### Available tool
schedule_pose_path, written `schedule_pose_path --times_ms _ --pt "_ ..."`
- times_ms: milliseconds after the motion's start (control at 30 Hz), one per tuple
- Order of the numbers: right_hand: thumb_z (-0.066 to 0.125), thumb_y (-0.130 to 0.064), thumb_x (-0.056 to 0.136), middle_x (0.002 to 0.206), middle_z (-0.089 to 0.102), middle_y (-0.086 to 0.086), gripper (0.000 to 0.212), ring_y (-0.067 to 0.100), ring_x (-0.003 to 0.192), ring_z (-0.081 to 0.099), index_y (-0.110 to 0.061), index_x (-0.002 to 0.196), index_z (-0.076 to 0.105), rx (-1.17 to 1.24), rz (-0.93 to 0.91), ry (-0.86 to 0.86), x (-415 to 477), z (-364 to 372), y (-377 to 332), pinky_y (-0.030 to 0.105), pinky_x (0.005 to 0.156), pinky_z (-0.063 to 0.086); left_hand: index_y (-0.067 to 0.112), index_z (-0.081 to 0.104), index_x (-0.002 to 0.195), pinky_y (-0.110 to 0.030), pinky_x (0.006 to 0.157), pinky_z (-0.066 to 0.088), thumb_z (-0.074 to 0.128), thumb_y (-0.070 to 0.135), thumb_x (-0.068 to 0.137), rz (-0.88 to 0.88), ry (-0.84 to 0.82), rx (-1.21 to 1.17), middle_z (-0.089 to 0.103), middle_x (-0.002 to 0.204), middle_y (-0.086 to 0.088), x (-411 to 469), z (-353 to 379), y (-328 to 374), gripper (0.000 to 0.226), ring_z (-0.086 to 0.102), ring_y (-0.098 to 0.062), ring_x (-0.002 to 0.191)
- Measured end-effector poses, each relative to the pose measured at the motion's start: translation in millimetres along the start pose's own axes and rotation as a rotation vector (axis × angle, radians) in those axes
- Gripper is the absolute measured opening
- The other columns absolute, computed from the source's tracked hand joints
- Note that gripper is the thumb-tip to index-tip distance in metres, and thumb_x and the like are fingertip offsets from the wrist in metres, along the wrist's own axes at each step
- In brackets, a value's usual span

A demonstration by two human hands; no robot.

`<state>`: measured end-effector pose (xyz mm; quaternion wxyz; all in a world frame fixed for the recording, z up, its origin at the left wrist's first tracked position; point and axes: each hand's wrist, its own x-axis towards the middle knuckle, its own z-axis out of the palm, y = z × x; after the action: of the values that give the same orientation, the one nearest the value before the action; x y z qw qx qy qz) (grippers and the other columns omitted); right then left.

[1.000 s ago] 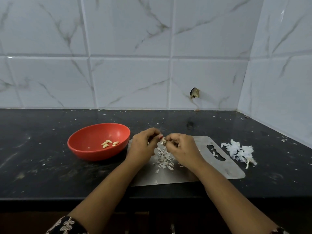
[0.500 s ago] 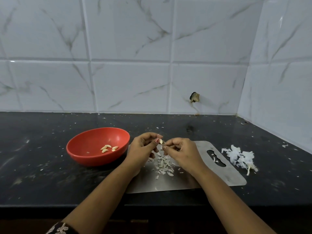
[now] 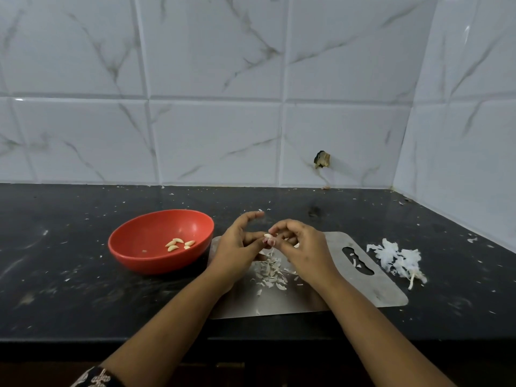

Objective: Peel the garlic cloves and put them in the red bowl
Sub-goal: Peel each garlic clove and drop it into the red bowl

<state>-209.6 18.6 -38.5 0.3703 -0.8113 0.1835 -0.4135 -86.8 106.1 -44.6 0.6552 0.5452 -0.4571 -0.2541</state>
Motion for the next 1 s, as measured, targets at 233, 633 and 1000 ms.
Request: schedule_pose_path --times_ms 233,633,1000 --pt "0.074 -0.007 0.082 0.072 0.071 0.005 0.010 0.016 0.064 0.068 -0.013 0.086 0.067 0.246 0.078 -0.024 1.3 -1.2 0.9 0.023 0.060 0.054 0.024 0.051 0.124 -0.028 0.066 0.057 0.056 0.001 0.093 -0.015 -0.027 -0.086 0.074 0.096 -0.011 -1.0 2.1 2.2 0.039 0.070 -0.018 0.086" --pt "0.069 -0.011 0.088 0.073 0.069 -0.003 0.012 0.008 0.060 0.066 -0.022 0.091 0.065 0.035 -0.017 -0.101 0.2 -4.5 5.2 0.017 0.057 0.049 0.005 0.069 0.089 -0.015 0.059 0.053 0.058 -0.001 0.090 -0.128 0.010 -0.072 0.070 0.068 -0.002 0.8 -2.3 8.4 0.012 0.062 -0.005 0.059" --pt "0.071 -0.010 0.086 0.072 0.069 0.000 0.010 0.009 0.057 0.064 -0.016 0.084 0.063 -0.005 0.003 -0.125 2.1 -5.2 12.4 0.021 0.058 0.053 0.005 0.069 0.090 -0.016 0.062 0.054 0.059 -0.001 0.090 -0.138 -0.014 0.015 0.070 0.073 -0.005 0.3 -3.9 7.2 0.012 0.064 -0.006 0.062"
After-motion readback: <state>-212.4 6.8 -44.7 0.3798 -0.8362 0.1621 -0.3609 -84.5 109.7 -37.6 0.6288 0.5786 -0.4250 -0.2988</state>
